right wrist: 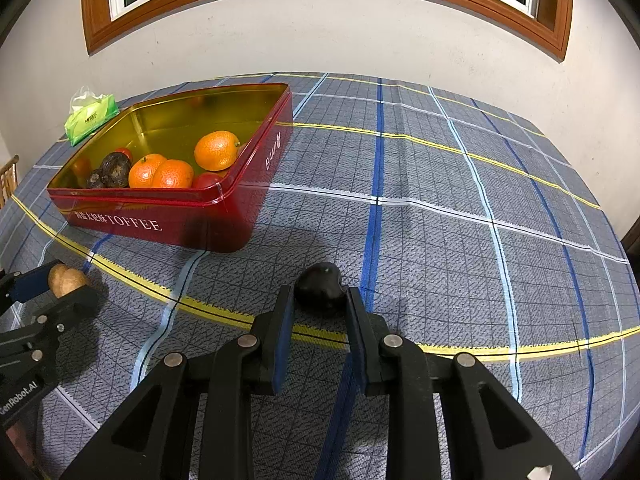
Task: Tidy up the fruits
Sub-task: 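Lift the tan fruits and dark fruit and carry both over the tin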
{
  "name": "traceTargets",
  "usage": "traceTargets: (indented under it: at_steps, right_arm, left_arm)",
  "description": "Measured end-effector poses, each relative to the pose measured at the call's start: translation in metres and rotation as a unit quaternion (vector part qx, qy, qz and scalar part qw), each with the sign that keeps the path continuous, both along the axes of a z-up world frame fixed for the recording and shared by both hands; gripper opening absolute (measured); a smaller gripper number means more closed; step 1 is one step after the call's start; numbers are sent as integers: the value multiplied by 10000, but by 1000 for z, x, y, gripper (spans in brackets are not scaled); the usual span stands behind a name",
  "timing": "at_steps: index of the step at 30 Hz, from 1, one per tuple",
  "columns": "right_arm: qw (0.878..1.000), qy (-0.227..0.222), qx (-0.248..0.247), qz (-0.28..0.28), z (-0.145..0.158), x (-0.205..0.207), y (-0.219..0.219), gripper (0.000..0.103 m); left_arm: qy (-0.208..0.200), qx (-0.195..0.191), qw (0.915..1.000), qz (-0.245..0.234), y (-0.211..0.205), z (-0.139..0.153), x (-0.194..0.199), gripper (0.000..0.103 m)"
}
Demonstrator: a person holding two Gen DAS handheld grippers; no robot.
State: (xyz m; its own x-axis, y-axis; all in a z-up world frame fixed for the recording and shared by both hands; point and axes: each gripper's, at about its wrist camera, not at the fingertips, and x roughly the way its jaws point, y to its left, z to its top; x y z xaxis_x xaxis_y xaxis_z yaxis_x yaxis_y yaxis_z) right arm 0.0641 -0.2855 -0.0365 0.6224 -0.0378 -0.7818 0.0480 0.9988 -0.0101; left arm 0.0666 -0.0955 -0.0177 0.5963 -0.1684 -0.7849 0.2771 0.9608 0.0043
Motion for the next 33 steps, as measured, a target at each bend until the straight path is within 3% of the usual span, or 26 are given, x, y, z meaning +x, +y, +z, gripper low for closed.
traceTargets:
  at_steps: [12,33]
  right_arm:
    - [10000,36,-46,-52,2,1,1,23]
    - [9996,-196,125,138,39,-21,25,23]
  left_arm:
    - [42,-37,9999,141,12,1,4,49]
    - [95,-192,9984,532,42,6,7,49]
